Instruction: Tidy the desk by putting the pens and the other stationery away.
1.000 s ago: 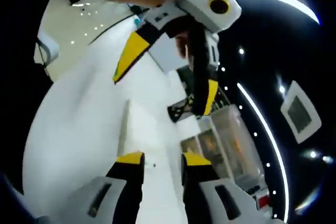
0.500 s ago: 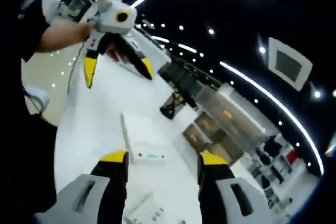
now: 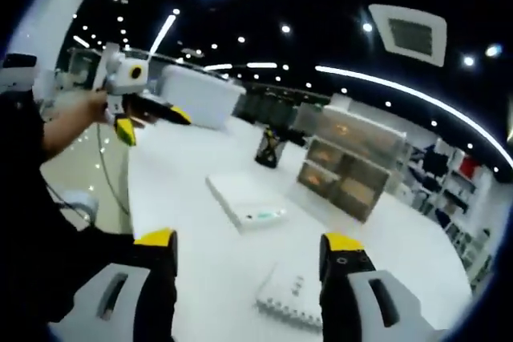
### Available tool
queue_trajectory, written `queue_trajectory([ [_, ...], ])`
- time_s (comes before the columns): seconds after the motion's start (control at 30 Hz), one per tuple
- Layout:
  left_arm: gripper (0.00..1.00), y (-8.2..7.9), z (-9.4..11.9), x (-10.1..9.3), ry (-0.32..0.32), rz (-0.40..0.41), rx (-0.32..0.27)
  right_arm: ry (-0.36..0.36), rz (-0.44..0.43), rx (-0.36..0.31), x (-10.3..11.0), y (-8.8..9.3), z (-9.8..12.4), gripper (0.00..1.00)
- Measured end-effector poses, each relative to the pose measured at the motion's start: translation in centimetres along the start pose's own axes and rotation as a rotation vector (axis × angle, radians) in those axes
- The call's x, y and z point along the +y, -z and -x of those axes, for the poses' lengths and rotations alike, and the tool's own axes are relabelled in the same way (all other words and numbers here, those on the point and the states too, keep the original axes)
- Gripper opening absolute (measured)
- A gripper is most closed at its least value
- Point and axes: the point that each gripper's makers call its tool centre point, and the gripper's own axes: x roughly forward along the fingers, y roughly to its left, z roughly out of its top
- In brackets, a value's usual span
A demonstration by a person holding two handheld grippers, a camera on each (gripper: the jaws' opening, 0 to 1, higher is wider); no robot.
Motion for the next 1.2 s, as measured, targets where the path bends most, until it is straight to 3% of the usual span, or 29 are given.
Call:
queue_trajectory([
  [0.27, 0.77, 1.7, 3.4, 0.3, -0.092, 0.106, -0.011, -0.001, -0.078, -0.005, 0.3, 1.4, 2.0, 0.71],
  [0.5, 0.78, 3.2, 4.9, -1.1, -0.113, 0.121, 0.035, -0.011, -0.082, 0.066, 0.5, 3.2, 3.2, 0.73],
  [0.8, 0.77, 3.1, 4.7, -1.8, -0.105, 0.105, 0.039, -0.029, -0.069, 0.071, 0.5, 2.6, 3.6, 0.73],
  [1.2, 0.77, 2.9, 4.7, -3.6, -0.071, 0.056, 0.053, -0.110, 0.023, 0.148, -0.5, 0.7, 2.4, 0.75],
])
